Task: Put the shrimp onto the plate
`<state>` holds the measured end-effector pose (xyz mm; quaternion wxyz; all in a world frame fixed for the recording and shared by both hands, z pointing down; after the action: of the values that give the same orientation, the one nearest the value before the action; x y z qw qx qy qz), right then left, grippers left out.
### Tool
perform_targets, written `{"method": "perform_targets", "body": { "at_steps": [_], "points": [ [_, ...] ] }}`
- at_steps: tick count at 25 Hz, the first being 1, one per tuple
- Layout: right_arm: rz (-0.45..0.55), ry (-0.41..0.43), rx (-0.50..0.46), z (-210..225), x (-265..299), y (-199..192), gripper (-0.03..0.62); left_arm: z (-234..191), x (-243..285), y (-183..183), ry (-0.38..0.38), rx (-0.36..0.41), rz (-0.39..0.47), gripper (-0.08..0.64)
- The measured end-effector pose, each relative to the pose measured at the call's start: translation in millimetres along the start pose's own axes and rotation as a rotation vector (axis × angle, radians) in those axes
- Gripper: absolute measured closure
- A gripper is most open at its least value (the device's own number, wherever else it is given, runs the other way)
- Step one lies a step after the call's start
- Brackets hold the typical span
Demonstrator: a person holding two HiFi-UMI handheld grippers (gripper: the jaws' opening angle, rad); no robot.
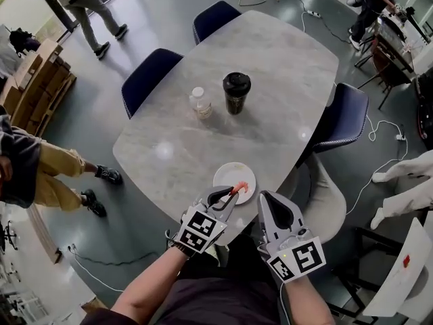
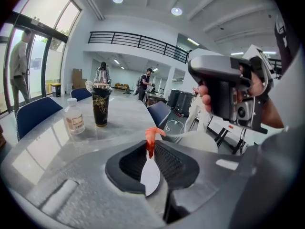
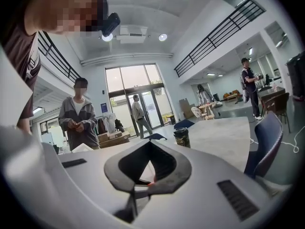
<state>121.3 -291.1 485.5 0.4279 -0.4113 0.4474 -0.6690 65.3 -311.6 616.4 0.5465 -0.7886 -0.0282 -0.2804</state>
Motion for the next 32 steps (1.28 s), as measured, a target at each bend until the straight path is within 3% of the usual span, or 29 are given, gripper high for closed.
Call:
{"method": "perform_targets", "body": {
  "at_steps": [15,23,32],
  "points": [
    [-0.018,-0.021,0.028,11,19,-68,0.591,-42,55,-78,0.009,-0.029,-0.188,0.506],
    [-0.017,-0.023,0.037,15,20,-81,0.591,-50,72,-94,0.018,0.009,-0.284,0.505],
    [-0.016,-0.016,0.054,15,25,-84,0.591,-57,80,-100,0.028,0.028,-0.32,0.505]
  ]
}}
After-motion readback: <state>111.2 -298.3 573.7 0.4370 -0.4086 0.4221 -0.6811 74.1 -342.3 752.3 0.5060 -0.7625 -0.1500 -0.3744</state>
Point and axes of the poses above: the fingertips, and each gripper's own axes: x forward along the fingers, z to its right, y out of its top, the point moved 1 cm from there along -x, backward along the fingers, and after that the axes turned 9 degrees about -y, right-handed, at the moved point
